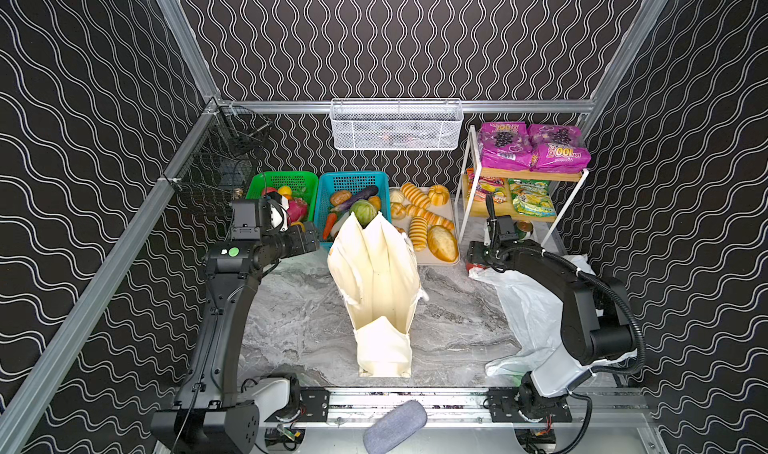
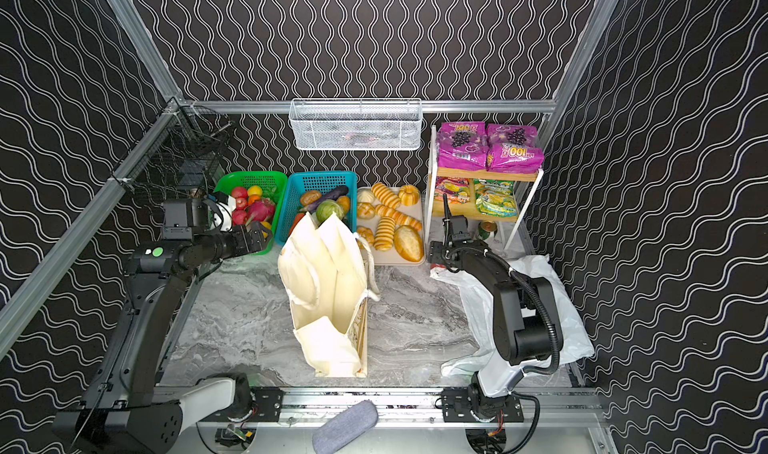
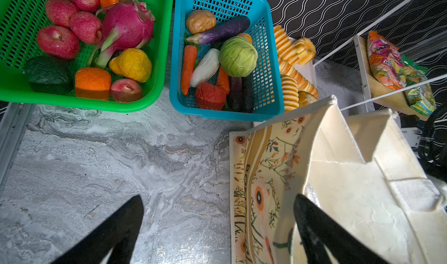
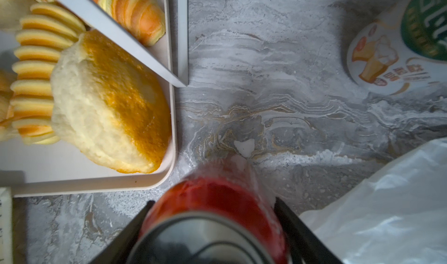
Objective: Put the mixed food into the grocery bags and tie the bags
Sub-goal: 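Lift the red cola can with the right gripper and carry it over the tote bag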
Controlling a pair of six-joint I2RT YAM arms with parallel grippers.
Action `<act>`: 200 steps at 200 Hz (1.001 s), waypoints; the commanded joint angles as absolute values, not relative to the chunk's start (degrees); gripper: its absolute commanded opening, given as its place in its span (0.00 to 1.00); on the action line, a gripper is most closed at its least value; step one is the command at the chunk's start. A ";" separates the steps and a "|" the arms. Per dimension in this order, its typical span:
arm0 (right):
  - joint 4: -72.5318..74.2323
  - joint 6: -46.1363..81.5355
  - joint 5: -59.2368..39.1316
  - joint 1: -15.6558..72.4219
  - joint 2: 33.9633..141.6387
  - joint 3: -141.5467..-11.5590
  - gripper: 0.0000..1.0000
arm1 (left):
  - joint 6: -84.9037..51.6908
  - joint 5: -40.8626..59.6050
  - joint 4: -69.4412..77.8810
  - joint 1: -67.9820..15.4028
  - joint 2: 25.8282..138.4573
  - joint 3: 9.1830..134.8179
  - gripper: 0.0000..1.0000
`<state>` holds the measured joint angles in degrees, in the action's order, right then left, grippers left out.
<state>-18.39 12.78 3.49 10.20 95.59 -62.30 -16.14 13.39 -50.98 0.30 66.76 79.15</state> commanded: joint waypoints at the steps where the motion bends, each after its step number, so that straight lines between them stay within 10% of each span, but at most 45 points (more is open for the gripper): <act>1: -20.37 13.12 3.10 10.28 94.39 -62.79 0.65 | -15.22 15.09 -51.18 0.32 66.59 79.76 0.99; 75: -26.05 12.75 -3.03 10.54 80.50 -68.57 0.52 | -11.46 31.61 -53.83 0.32 67.11 80.24 0.95; 200: -44.20 8.85 -22.03 32.56 80.42 -103.24 0.48 | -12.54 36.59 -53.25 -4.57 73.53 76.94 0.43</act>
<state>-41.39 10.35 -18.87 27.79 78.11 -98.83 -11.99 35.51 -54.04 -3.09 72.93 77.01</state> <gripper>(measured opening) 0.651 0.448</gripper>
